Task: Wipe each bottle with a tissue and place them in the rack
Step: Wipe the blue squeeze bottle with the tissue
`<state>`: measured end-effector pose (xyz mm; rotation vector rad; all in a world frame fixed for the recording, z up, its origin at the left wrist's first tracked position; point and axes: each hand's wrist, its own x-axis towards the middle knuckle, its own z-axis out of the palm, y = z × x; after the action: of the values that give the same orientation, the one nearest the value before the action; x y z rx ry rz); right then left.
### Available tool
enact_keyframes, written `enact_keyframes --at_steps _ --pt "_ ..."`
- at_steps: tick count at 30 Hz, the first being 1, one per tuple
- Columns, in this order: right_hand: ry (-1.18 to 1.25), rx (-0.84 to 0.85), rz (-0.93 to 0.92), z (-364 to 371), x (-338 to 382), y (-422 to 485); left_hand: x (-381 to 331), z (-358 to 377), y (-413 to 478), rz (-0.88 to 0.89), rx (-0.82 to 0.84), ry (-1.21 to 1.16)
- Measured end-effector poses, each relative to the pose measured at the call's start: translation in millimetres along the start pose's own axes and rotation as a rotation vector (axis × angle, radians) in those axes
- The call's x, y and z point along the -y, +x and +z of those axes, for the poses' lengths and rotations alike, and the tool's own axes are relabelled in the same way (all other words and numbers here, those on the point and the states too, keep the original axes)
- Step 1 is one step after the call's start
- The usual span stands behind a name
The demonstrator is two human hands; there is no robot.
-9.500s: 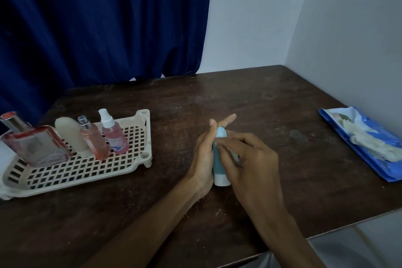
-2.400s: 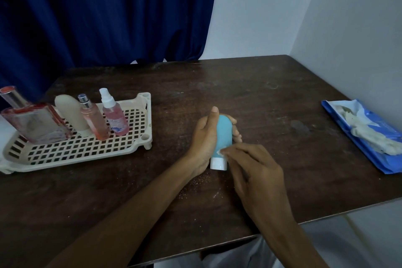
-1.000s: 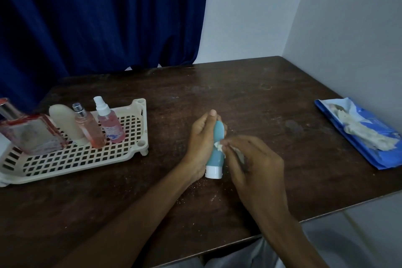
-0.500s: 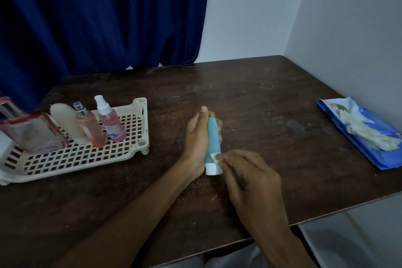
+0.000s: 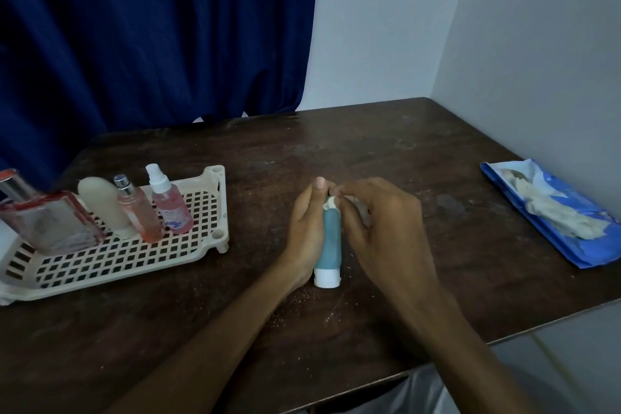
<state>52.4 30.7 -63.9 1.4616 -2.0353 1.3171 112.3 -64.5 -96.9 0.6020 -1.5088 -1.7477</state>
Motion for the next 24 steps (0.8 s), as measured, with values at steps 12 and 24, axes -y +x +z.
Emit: enact_keyframes --at_steps 12,24 --pt "0.086 0.018 0.146 -8.4 -4.4 7.5 -0.2 -3.8 1.1 0.176 0.126 0.111" --pt "0.558 -0.059 0.513 10.0 -5.6 -61.0 1.6 -19.4 13.3 0.368 0.196 -0.224"
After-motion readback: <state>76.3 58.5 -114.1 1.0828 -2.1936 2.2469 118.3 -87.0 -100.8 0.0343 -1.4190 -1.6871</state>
